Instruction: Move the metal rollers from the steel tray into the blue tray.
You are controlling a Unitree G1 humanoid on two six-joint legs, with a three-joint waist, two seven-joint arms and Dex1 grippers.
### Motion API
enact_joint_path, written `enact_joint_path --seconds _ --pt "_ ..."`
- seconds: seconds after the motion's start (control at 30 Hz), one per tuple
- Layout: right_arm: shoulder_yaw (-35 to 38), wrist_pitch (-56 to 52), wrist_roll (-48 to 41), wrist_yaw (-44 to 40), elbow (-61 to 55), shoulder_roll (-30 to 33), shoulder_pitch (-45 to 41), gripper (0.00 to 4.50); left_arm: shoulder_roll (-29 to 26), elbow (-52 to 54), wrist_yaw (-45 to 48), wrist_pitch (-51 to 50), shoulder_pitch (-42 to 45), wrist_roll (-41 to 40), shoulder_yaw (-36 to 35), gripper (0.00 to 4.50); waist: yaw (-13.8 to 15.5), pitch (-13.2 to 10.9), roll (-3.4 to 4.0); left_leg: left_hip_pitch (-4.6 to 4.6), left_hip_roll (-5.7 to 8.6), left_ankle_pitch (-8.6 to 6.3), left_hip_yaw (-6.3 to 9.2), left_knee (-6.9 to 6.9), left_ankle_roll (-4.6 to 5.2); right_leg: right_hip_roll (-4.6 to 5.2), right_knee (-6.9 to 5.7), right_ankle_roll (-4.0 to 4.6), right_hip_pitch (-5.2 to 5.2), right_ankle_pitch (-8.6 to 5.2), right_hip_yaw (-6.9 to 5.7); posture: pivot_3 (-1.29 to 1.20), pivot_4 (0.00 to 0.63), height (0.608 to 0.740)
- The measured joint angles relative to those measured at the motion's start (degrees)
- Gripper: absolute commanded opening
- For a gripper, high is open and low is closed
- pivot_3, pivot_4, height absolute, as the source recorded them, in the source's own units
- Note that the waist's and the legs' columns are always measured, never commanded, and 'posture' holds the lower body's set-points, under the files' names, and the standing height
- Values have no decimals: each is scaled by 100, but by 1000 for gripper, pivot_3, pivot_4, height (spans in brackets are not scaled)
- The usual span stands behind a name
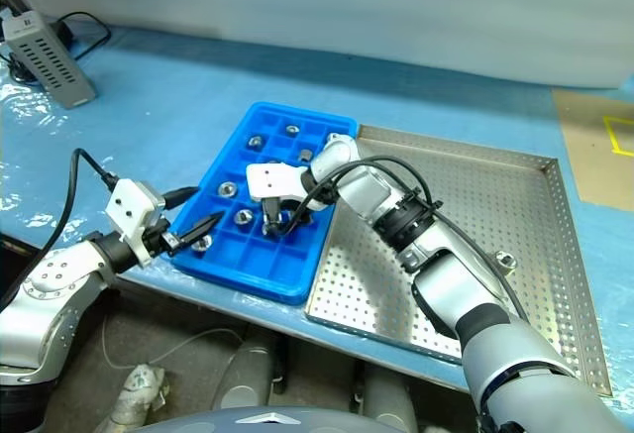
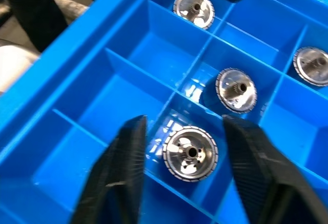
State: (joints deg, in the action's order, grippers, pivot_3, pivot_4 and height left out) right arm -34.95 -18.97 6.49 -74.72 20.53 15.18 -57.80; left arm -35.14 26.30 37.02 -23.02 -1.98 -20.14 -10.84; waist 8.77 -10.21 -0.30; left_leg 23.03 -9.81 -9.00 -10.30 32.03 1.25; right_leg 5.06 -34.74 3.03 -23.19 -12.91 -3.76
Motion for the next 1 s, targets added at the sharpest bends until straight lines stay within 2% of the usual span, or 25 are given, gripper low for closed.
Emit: enact_joint_path --seconds 0.37,0.5,1.0 --pt "-2 407 358 337 325 -87 1 2719 28 -161 23 146 -95 98 13 3301 3 1 -2 1 1 0 0 2 0 0 0 1 1 0 0 323 150 740" --pt "-9 591 485 352 430 -76 8 1833 28 -161 22 143 -100 113 19 3301 1 1 -2 1 0 0 0 3 0 0 -1 1 1 1 0 323 150 740" --pt "-4 601 508 14 269 15 147 1833 24 -167 17 -4 -53 128 154 3301 2 3 -5 -3 -1 0 2 13 1 0 -4 2 9 2 -1 309 150 740"
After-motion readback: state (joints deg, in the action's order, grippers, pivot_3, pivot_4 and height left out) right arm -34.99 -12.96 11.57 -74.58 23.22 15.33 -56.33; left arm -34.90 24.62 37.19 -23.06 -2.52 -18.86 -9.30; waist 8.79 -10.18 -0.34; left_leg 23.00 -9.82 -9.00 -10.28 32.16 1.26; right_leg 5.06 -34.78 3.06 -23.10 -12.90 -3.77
